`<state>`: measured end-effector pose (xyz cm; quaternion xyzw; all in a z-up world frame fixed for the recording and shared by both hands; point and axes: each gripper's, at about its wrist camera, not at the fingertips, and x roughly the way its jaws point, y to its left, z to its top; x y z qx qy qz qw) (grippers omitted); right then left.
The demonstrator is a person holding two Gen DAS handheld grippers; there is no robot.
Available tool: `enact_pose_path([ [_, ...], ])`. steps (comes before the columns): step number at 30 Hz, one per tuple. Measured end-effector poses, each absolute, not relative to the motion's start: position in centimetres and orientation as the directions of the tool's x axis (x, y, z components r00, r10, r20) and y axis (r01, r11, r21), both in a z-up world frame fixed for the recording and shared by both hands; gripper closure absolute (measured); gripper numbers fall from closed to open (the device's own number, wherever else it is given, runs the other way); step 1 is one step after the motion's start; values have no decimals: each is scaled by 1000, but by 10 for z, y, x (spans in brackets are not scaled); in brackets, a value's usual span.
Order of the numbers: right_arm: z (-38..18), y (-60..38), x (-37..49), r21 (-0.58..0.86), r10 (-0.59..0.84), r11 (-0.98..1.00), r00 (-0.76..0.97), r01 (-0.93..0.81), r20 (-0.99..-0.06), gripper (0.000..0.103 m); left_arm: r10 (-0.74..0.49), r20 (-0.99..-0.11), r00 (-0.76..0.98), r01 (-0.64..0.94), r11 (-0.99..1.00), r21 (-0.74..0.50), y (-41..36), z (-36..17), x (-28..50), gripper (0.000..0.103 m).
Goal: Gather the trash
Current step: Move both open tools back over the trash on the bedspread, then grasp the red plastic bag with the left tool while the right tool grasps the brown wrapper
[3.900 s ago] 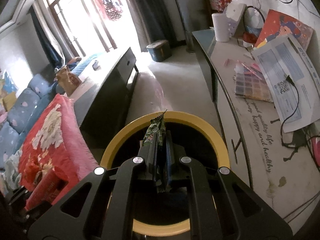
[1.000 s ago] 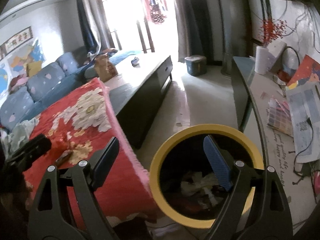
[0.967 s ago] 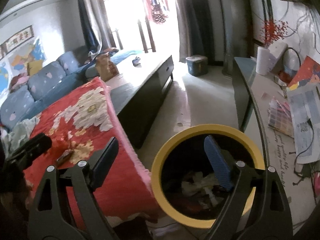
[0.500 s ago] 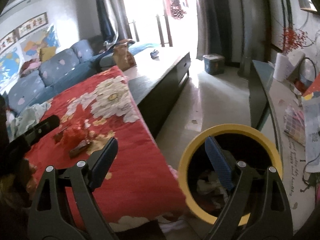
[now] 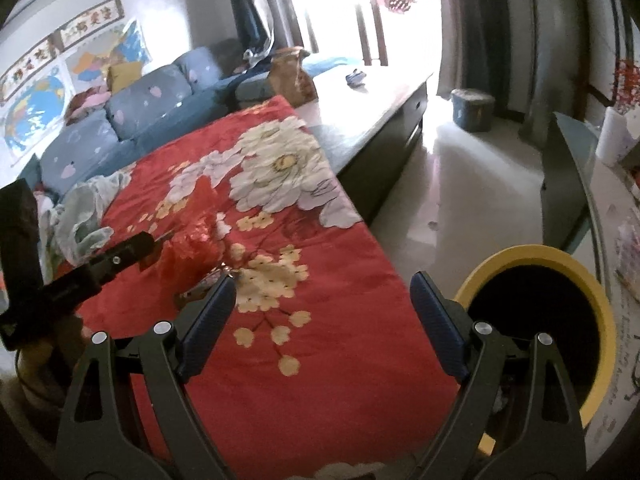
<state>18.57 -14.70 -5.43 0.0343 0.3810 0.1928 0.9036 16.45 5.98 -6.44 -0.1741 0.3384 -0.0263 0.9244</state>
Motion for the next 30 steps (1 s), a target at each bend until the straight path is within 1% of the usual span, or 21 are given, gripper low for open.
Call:
enact_pose_path([
  [2, -59, -138, 191, 215, 381, 920, 620, -328, -686, 22, -190, -639, 746, -79, 926, -368, 66, -74, 170, 25],
  [6, -69, -124, 198, 230, 392, 915, 592, -333, -704, 22, -238, -660, 712, -78, 908, -411, 70, -89, 180, 31],
  [8, -72, -118, 202, 230, 394, 913, 583, -337, -710, 23, -258, -664, 702, -78, 899, -432, 72, -95, 185, 39],
  [9, -74, -115, 203, 229, 393, 913, 580, -337, -714, 23, -267, -663, 699, -78, 894, -442, 73, -97, 186, 42],
  [11, -77, -111, 205, 234, 397, 911, 572, -339, -718, 23, -286, -664, 691, -80, 883, -463, 76, -102, 189, 52],
  [12, -79, -108, 207, 236, 399, 910, 568, -340, -720, 23, -295, -664, 687, -80, 878, -473, 77, -104, 191, 55],
  [14, -83, -102, 209, 239, 402, 909, 559, -342, -725, 23, -314, -661, 681, -78, 867, -492, 78, -108, 193, 67],
  [17, -89, -94, 214, 251, 412, 903, 541, -348, -733, 27, -311, -658, 686, -75, 869, -490, 77, -109, 192, 82],
  [19, -94, -89, 217, 263, 421, 899, 525, -351, -740, 31, -310, -645, 699, -71, 867, -494, 79, -106, 190, 85],
  [21, -98, -85, 219, 276, 432, 893, 509, -355, -745, 33, -301, -629, 717, -64, 870, -489, 80, -100, 186, 87],
  [27, -109, -69, 225, 350, 491, 865, 459, -359, -741, 34, -272, -575, 772, -32, 886, -463, 81, -77, 176, 89],
  [30, -113, -61, 225, 355, 495, 862, 448, -362, -744, 34, -258, -552, 792, -22, 893, -449, 82, -65, 171, 89],
])
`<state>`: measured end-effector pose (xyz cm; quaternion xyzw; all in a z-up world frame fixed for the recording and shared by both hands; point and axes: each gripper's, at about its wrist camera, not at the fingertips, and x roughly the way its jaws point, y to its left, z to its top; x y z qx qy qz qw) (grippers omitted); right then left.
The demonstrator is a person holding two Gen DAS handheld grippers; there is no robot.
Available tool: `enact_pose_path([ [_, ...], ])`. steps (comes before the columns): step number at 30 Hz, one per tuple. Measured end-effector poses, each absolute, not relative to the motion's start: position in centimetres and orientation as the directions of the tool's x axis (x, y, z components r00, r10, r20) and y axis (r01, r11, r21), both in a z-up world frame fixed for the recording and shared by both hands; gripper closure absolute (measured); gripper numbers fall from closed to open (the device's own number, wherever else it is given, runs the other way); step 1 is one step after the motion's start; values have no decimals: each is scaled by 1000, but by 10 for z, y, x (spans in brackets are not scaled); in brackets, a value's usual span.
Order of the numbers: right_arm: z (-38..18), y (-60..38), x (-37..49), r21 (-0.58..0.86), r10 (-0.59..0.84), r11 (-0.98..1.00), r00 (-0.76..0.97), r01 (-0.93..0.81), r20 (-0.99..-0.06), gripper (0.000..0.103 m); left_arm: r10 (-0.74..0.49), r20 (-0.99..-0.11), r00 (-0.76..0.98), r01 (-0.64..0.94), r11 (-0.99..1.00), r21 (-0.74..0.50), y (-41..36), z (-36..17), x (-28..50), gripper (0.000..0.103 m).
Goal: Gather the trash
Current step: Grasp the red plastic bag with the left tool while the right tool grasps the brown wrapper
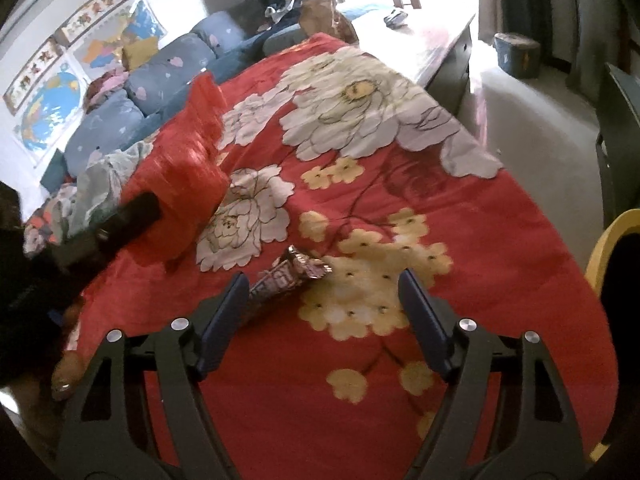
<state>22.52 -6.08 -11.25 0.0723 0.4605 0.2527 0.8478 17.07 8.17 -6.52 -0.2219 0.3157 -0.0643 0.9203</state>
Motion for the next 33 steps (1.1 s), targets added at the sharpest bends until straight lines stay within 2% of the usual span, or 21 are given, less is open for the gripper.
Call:
enact_pose_path([
  [3, -115, -50, 225, 350, 496, 859, 442, -373, -748, 38, -261, -533, 805, -6, 895, -447, 83, -56, 166, 89],
  [5, -116, -44, 225, 351, 505, 852, 432, -388, -747, 48, -261, -524, 811, 3, 897, -442, 83, -51, 163, 89],
  [7, -118, -40, 223, 349, 511, 845, 422, -404, -749, 63, -263, -518, 814, 11, 899, -438, 82, -47, 161, 89],
  [8, -118, -39, 222, 352, 515, 843, 420, -408, -747, 65, -263, -515, 816, 15, 900, -436, 81, -45, 160, 89],
  [10, -118, -40, 219, 360, 529, 833, 415, -420, -740, 82, -266, -509, 819, 21, 900, -435, 80, -43, 158, 89],
  [19, -105, -60, 205, 366, 540, 829, 439, -422, -718, 84, -286, -505, 814, 58, 905, -421, 70, -36, 154, 89],
  [33, -78, -127, 209, 351, 483, 875, 555, -333, -678, 85, -343, -513, 787, 162, 917, -365, 28, -29, 150, 89],
])
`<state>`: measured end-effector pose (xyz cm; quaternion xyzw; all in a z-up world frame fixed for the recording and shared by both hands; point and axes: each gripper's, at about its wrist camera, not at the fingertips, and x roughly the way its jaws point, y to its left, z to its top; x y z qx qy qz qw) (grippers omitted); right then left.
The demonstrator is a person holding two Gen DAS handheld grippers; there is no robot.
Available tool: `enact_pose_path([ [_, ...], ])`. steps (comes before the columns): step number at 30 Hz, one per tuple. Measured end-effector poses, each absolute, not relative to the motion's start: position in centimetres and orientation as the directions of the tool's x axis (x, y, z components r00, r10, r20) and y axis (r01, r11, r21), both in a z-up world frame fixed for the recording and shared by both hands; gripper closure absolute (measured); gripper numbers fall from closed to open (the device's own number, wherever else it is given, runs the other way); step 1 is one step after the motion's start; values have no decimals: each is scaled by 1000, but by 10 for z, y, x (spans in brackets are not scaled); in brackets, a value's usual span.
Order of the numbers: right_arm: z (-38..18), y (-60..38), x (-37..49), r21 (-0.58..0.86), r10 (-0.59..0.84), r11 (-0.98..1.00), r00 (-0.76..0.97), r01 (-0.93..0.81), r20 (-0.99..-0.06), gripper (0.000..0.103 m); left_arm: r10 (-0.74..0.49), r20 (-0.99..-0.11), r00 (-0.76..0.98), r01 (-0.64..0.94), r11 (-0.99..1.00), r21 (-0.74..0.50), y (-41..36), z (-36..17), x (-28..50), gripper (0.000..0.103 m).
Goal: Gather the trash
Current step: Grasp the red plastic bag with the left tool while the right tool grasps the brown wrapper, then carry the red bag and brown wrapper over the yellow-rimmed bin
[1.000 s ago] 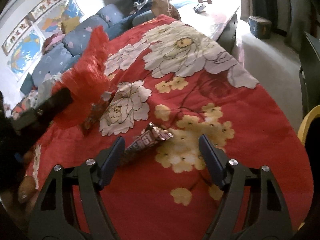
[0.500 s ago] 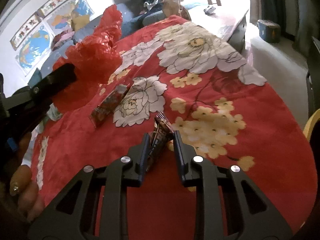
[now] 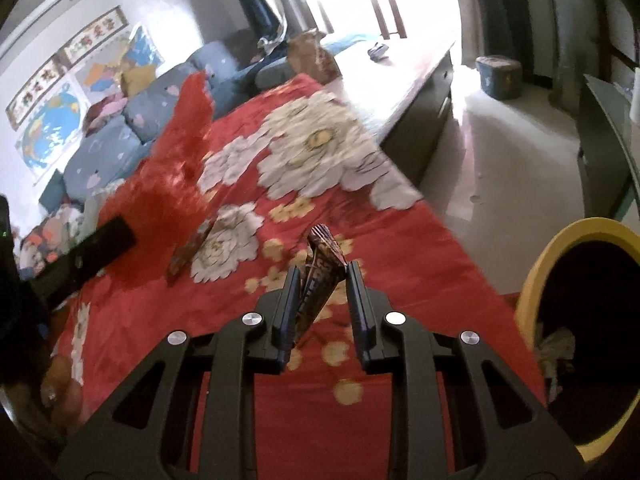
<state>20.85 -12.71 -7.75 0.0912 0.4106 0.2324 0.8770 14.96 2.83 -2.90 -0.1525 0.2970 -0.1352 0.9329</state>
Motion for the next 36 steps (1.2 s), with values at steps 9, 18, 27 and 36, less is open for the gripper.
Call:
enact_pose_path([
  [9, -61, -171, 215, 357, 439, 897, 619, -260, -652, 85, -379, -522, 764, 224, 914, -337, 5, -29, 146, 89],
  [18, -47, -206, 218, 341, 385, 917, 672, -206, -632, 85, -411, -528, 743, 278, 907, -316, -19, -30, 141, 89],
  [27, -40, -235, 214, 313, 330, 936, 713, -162, -619, 85, -440, -539, 718, 335, 897, -287, -47, -31, 137, 89],
  [36, -41, -265, 208, 308, 290, 944, 735, -115, -613, 85, -463, -560, 687, 390, 885, -253, -76, -34, 136, 89],
])
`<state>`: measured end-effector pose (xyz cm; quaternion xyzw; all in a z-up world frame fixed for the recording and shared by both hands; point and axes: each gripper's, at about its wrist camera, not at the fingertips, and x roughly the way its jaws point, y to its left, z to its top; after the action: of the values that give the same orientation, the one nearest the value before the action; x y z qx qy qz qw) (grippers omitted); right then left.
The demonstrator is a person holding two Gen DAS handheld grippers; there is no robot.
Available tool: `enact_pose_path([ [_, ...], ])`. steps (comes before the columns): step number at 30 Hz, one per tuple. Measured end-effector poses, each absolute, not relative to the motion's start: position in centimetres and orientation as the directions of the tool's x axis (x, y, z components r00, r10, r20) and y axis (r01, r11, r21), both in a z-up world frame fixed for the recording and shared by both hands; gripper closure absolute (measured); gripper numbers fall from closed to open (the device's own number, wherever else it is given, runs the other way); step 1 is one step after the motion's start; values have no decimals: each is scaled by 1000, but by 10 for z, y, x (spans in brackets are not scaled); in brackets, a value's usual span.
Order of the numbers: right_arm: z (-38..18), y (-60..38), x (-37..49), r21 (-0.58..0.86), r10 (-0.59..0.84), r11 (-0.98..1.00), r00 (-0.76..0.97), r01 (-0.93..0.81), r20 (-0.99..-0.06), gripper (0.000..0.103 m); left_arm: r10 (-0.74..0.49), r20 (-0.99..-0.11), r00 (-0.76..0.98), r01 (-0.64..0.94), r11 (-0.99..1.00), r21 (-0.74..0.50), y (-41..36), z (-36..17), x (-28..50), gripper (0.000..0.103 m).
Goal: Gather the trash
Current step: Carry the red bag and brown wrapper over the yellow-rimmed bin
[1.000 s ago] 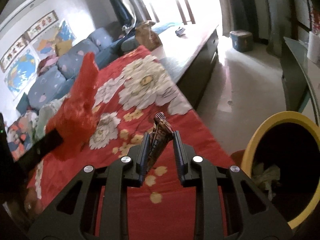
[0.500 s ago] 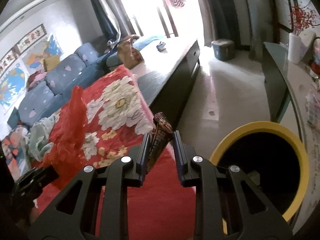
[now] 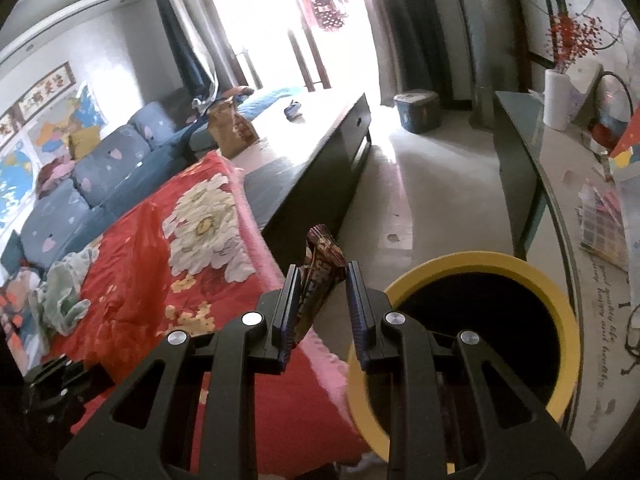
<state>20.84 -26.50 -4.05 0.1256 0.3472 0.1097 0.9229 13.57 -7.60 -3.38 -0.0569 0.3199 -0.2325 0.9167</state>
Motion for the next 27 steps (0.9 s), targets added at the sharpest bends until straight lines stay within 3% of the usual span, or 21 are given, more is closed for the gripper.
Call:
enact_pose_path([
  [27, -74, -369, 199, 336, 131, 933, 750, 128, -649, 85, -525, -622, 581, 538, 821, -191, -168, -48, 130, 89],
])
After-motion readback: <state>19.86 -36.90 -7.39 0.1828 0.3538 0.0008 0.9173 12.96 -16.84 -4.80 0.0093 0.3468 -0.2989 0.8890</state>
